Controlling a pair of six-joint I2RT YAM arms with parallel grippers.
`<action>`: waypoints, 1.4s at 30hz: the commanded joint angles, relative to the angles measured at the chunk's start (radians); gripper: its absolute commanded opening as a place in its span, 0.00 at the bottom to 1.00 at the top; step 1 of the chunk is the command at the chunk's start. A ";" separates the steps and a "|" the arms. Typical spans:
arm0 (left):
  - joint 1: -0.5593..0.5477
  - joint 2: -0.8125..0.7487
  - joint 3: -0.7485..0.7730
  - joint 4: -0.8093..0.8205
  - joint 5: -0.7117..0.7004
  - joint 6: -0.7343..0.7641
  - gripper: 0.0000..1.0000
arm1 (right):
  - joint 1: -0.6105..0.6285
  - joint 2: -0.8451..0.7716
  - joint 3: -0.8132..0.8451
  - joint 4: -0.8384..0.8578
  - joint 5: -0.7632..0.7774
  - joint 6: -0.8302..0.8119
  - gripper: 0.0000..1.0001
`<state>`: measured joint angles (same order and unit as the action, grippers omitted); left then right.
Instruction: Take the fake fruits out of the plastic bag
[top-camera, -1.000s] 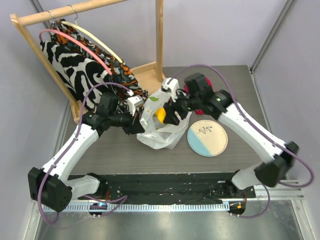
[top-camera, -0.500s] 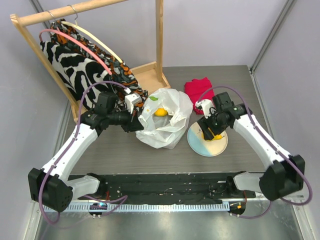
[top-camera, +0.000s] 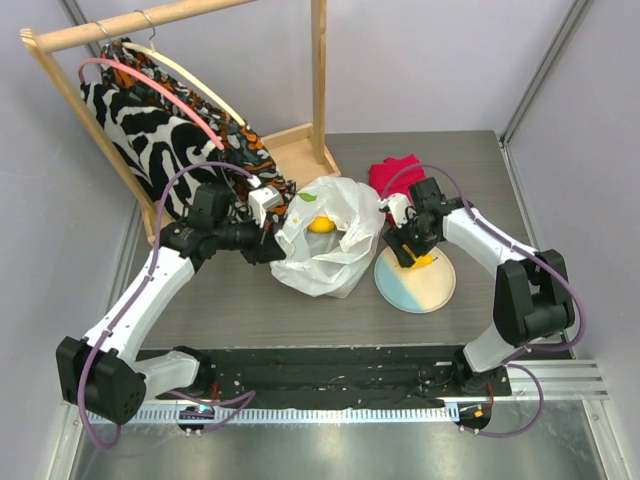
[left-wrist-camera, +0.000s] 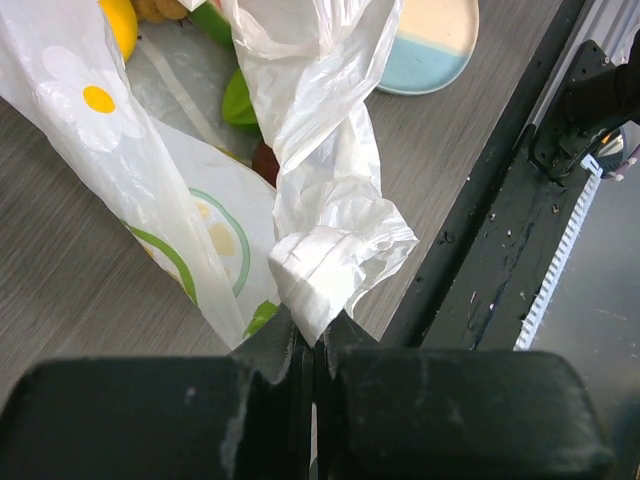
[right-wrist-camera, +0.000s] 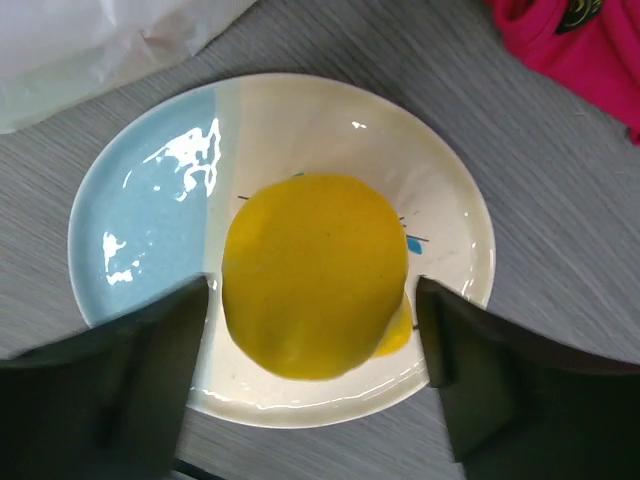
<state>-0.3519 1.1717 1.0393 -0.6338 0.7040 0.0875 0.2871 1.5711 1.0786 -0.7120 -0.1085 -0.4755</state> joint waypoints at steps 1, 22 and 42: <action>0.004 -0.001 0.004 0.005 0.014 0.015 0.00 | 0.003 -0.066 0.030 0.059 -0.063 0.024 1.00; 0.021 -0.093 -0.062 -0.038 0.080 -0.045 0.00 | 0.403 0.188 0.552 0.033 -0.151 0.169 0.60; 0.073 -0.152 -0.061 -0.144 0.126 0.026 0.00 | 0.409 0.664 1.014 -0.201 0.006 -0.238 0.76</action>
<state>-0.2852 1.0035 0.9585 -0.7780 0.7982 0.0952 0.6918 2.2013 2.0239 -0.8505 -0.1421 -0.6422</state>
